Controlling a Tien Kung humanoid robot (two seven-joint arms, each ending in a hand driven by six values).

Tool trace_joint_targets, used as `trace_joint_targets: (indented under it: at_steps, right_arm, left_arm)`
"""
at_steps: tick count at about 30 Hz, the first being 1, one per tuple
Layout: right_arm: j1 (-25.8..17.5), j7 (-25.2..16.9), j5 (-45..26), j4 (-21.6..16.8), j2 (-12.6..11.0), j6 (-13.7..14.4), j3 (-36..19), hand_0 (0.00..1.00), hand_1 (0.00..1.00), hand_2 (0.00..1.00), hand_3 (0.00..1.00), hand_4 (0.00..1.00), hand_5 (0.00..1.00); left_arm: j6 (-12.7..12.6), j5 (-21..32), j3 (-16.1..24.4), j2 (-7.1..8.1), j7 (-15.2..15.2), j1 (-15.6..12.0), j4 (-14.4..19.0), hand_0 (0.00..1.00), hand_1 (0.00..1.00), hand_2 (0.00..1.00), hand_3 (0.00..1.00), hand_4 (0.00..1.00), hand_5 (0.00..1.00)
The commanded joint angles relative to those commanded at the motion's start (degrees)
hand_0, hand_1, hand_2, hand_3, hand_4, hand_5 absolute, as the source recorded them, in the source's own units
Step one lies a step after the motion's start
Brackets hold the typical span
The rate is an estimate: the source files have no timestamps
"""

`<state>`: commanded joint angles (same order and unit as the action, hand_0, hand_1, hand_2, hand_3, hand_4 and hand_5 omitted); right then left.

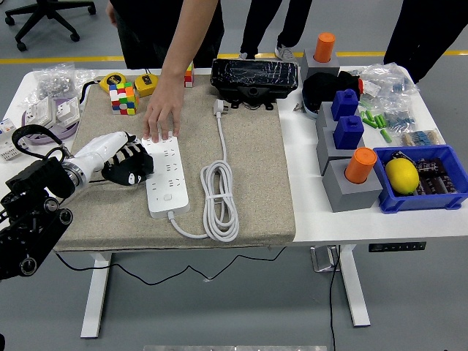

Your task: Pick up the plug,place it near the board,insert it into the board,press the button

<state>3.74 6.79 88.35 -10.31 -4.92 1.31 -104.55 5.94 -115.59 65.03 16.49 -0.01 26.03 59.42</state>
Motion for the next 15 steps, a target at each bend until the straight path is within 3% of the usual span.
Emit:
trace_joint_targets:
  at_steps: [15]
  right_arm:
    - [-0.01,-0.08,-0.14,0.0,-0.05,0.01,0.07,0.765,0.709,0.714,0.763,0.998,0.998]
  left_arm:
    - [-0.14,-0.43,0.17,0.04,-0.18,0.08,-0.74,0.329,0.531,0.493,0.521,0.775,0.002]
